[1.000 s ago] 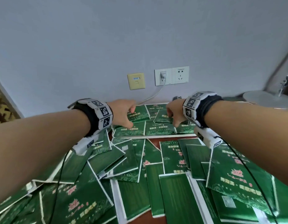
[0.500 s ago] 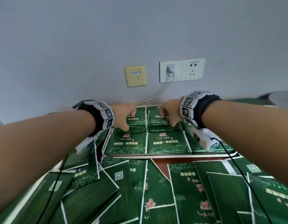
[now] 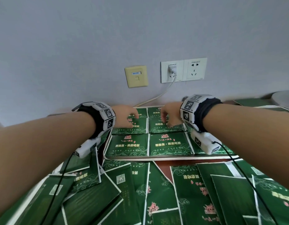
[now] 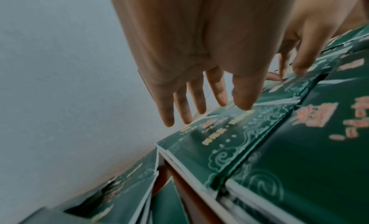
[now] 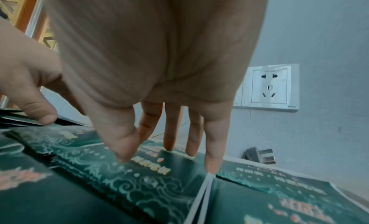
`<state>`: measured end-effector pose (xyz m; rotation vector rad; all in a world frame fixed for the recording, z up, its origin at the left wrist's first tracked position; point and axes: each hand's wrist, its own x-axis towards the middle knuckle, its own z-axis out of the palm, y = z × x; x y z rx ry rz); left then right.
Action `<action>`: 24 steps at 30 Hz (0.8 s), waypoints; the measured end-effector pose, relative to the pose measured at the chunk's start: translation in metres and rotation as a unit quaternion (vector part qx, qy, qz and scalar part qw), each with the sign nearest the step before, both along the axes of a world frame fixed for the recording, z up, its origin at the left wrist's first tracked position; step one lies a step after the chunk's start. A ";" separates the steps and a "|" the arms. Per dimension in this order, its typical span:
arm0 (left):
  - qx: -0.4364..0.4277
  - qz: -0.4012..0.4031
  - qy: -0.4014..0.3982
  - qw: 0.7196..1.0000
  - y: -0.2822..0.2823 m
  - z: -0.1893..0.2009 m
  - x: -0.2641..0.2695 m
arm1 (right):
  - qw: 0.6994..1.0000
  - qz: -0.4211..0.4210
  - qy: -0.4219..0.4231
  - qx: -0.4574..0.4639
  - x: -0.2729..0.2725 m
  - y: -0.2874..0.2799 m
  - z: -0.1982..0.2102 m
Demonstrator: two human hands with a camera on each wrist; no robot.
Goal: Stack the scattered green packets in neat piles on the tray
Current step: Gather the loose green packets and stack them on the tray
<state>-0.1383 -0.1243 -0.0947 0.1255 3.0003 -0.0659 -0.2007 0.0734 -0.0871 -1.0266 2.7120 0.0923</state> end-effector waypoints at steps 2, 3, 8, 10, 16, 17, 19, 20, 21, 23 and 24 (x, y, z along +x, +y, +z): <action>0.005 0.005 0.004 1.000 -0.001 0.006 0.006 | 1.000 -0.003 0.000 0.008 0.005 0.000 0.006; 0.011 0.003 0.004 1.000 0.000 0.010 0.010 | 1.000 -0.005 -0.002 0.010 0.010 0.001 0.010; 0.024 -0.024 -0.016 0.999 0.025 0.029 0.050 | 0.999 0.007 0.010 0.030 0.046 0.011 0.024; 0.004 -0.034 -0.031 0.999 0.040 0.032 0.072 | 0.998 0.022 0.023 0.056 0.068 0.015 0.028; 0.012 -0.075 -0.089 0.993 0.088 0.018 0.150 | 0.988 0.069 0.036 0.136 0.145 0.035 0.022; 0.019 -0.082 -0.095 0.992 0.096 0.013 0.161 | 0.985 0.071 0.037 0.152 0.157 0.040 0.016; 0.033 -0.088 -0.099 0.991 0.111 0.003 0.180 | 0.982 0.061 0.030 0.179 0.176 0.052 0.002; 0.039 -0.087 -0.098 0.991 0.117 -0.001 0.186 | 0.982 0.052 0.027 0.179 0.183 0.057 -0.003; 0.044 -0.084 -0.096 0.991 0.124 -0.004 0.191 | 0.983 0.048 0.028 0.175 0.188 0.062 -0.007; 0.045 -0.070 -0.093 0.992 0.135 -0.009 0.198 | 0.985 0.043 0.025 0.168 0.194 0.072 -0.013; 0.040 -0.060 -0.092 0.993 0.140 -0.011 0.199 | 0.985 0.040 0.021 0.169 0.195 0.075 -0.015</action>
